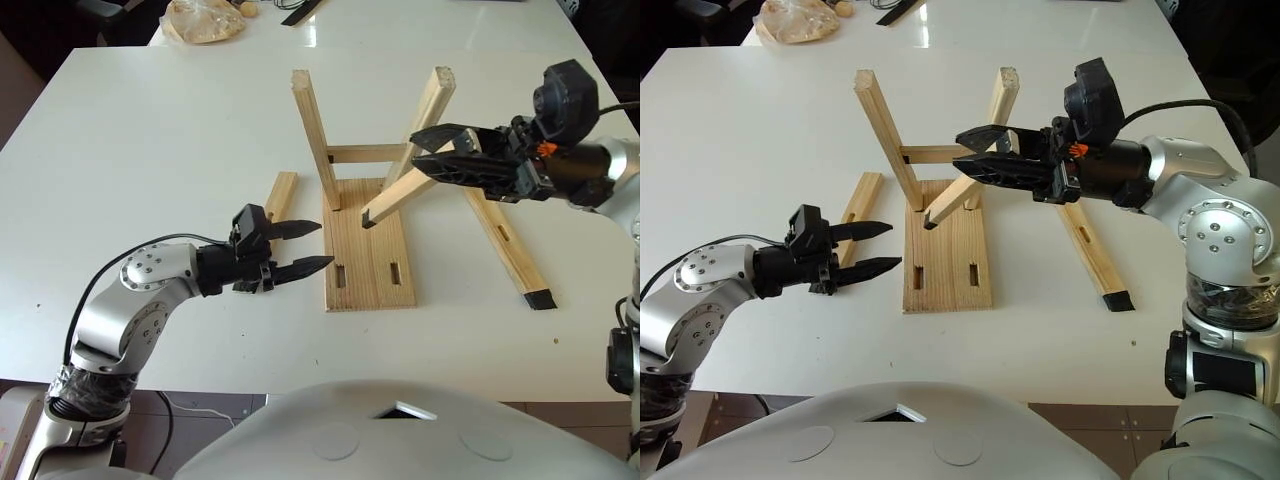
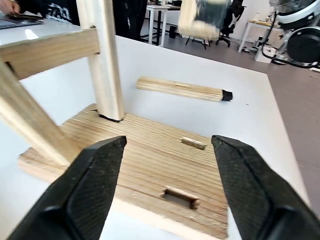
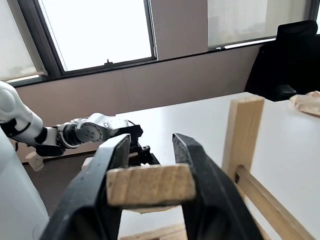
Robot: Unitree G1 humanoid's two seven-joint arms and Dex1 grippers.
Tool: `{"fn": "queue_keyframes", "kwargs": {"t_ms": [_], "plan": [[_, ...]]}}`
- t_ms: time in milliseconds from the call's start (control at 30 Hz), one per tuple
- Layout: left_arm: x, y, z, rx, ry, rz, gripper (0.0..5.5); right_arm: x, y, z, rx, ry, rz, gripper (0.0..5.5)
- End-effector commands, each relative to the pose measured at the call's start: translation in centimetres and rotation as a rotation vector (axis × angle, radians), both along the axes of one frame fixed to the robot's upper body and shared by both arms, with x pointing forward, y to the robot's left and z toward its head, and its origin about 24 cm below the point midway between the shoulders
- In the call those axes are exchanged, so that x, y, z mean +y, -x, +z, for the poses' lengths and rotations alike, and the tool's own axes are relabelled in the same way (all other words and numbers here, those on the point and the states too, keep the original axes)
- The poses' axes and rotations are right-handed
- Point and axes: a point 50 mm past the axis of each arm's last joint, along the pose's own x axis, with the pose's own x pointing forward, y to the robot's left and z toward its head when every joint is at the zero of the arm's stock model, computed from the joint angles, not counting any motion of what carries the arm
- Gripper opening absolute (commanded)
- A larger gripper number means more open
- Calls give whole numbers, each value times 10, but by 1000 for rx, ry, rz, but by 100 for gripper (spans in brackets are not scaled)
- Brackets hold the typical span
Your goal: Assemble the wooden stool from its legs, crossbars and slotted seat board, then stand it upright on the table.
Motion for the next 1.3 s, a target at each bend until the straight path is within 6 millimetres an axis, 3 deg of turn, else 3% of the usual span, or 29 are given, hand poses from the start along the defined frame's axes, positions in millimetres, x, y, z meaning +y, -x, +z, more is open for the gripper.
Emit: {"fn": "queue_keyframes", "kwargs": {"t_ms": [33,133,233,400,700,833,1067,1300], "plan": [[5,5,-11,-2,-42,45,385,-60,-17,-16,-119,381,-183,134],[6,11,-16,0,-45,68,392,-89,-22,-23,-160,551,-195,134],[5,12,-21,-3,-55,86,392,-102,-26,-34,-216,656,-154,134],[6,10,-24,-18,-71,89,392,-110,-24,-53,-255,733,-90,134],[9,11,-23,-27,-80,100,392,-121,-17,-63,-256,767,-56,134],[9,13,-24,-27,-80,110,392,-129,-20,-60,-271,782,-95,134],[9,16,-25,-27,-77,125,392,-132,-32,-32,-262,608,-242,134],[10,18,-26,-28,-79,138,392,-154,-23,-48,-208,778,-237,134]]}}
